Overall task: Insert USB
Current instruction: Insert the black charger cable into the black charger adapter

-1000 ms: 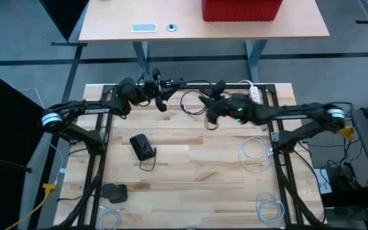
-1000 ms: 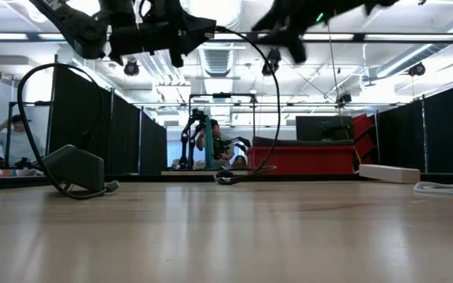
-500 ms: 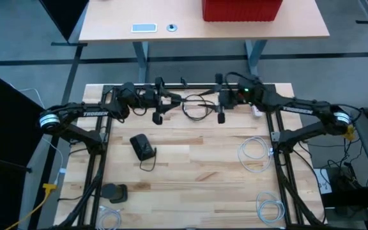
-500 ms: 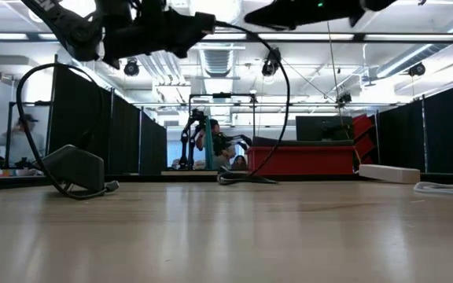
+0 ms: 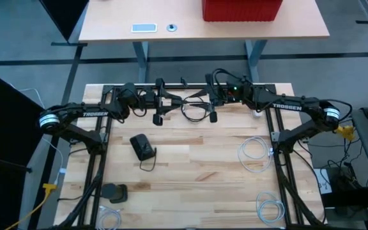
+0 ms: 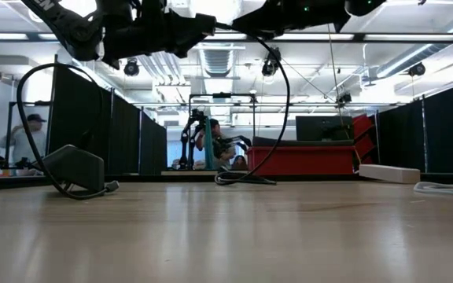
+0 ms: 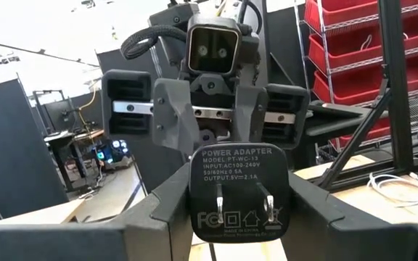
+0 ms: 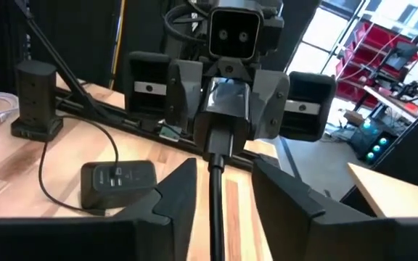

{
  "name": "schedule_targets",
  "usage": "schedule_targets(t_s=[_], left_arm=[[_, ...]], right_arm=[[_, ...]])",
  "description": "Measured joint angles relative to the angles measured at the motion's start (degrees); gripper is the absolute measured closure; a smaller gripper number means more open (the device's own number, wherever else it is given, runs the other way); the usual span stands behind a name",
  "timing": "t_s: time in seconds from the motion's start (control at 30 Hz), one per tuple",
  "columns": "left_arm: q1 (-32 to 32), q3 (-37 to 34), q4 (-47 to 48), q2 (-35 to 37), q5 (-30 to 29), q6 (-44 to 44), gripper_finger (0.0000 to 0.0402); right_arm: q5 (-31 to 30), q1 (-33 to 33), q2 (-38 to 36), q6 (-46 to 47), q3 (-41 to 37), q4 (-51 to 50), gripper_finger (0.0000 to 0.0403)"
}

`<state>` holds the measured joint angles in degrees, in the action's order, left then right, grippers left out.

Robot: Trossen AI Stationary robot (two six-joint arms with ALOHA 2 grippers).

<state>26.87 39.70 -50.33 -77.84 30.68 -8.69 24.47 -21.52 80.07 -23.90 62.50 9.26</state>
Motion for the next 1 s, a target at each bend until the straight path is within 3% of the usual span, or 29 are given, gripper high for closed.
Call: schedule_targets(t_s=[0.23, 0.57, 1.0], left_arm=[[0.0, 0.0, -0.04, 0.0, -0.09, -0.04, 0.026], [0.0, 0.0, 0.16, 0.04, -0.15, -0.06, 0.026], [0.0, 0.0, -0.78, -0.08, -1.29, -0.42, 0.026]], right_arm=[[-0.02, 0.0, 1.47, 0.02, 0.0, -0.09, 0.0343], [-0.01, 0.02, 1.44, -0.13, 0.0, 0.35, 0.0392], [-0.23, 0.52, 2.81, -0.63, -0.02, 4.02, 0.0397]])
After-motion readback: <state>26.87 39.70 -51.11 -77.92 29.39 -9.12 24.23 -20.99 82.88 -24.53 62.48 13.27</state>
